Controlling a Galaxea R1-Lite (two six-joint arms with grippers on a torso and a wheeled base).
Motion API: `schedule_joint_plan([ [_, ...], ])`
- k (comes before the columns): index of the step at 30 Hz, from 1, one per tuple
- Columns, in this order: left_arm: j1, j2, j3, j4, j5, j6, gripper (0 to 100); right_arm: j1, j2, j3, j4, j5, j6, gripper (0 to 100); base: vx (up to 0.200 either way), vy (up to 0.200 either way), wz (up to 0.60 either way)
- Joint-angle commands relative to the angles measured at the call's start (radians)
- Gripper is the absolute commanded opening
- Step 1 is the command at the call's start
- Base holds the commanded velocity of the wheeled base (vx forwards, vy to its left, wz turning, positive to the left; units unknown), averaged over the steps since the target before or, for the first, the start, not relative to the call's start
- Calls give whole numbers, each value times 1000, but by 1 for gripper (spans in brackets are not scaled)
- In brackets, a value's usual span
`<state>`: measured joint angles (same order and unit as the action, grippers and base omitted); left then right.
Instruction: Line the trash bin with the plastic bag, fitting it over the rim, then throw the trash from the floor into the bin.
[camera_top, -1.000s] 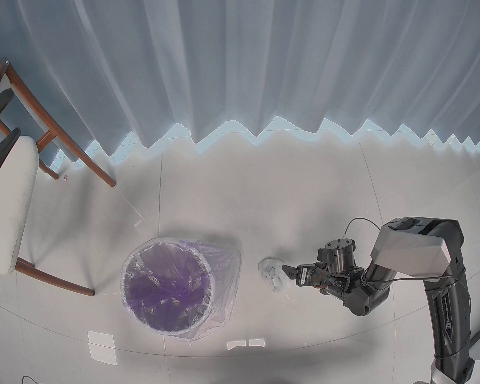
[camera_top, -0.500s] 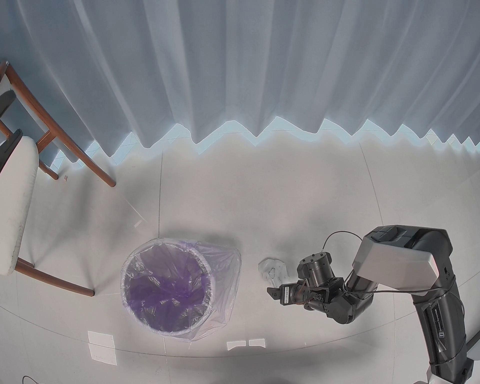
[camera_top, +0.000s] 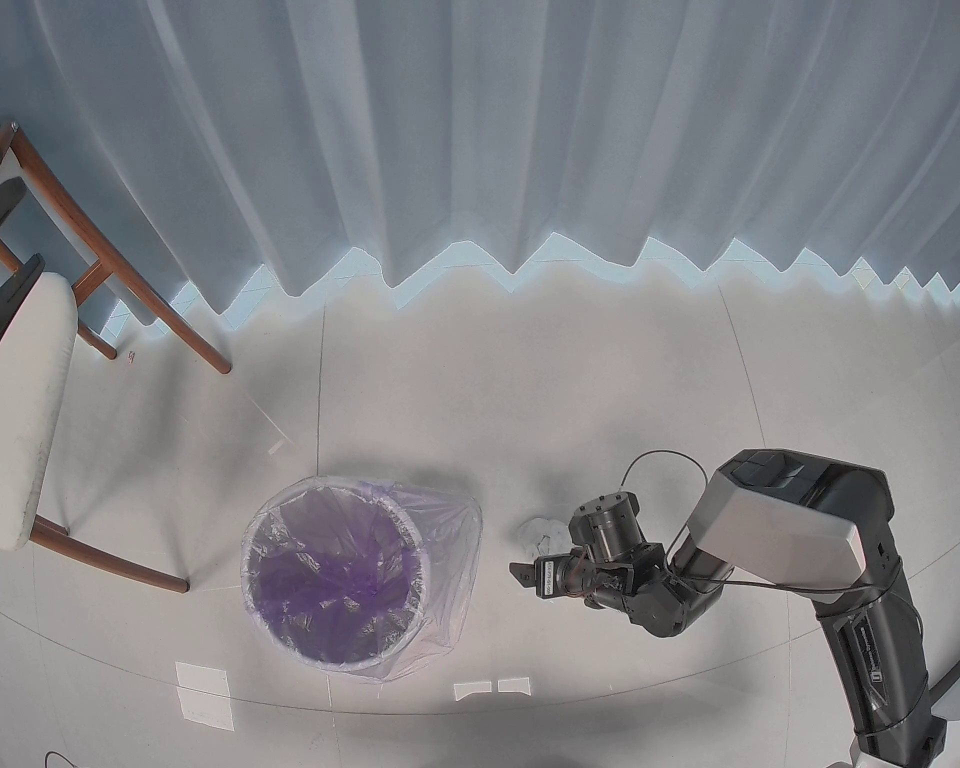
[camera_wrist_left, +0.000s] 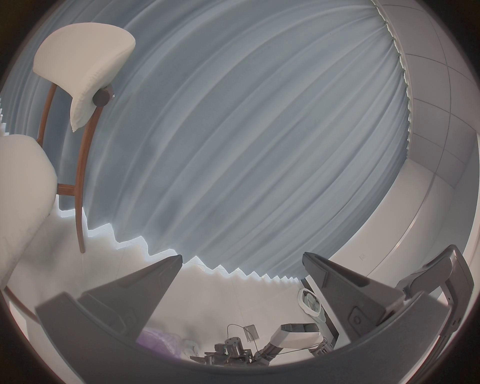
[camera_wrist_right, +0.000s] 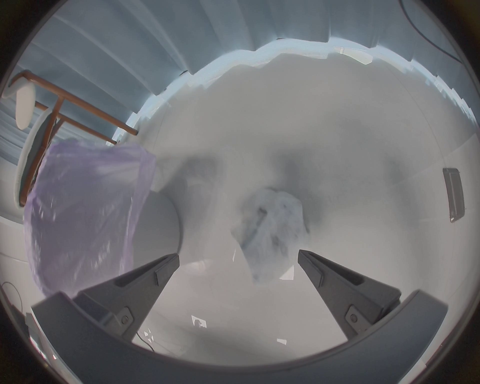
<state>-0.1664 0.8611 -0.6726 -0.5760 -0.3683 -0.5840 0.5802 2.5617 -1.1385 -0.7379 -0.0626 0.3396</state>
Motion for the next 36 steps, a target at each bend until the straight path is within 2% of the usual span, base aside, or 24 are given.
schedule_joint_plan([
  [1, 1, -2, 5, -1, -17, 0, 100, 9, 43, -121, 58, -13, 26, 100, 0, 0, 0],
  [12, -1, -4, 13, 1, -20, 1, 100, 7, 41, -138, 100, -10, 55, 100, 0, 0, 0],
  [19, -2, -5, 14, 1, -24, 1, 100, 6, 40, -199, 229, -10, 72, 100, 0, 0, 0],
  [24, -5, -11, 19, 1, -60, 1, 100, 6, 49, -283, 342, -6, 72, 100, 0, 0, 0],
  [33, -5, -16, 22, 2, -63, 1, 100, -7, 80, -380, 417, -8, 76, 100, 0, 0, 0],
  [36, -5, -16, 24, 2, -63, 1, 100, -7, 81, -397, 451, -8, 110, 100, 0, 0, 0],
])
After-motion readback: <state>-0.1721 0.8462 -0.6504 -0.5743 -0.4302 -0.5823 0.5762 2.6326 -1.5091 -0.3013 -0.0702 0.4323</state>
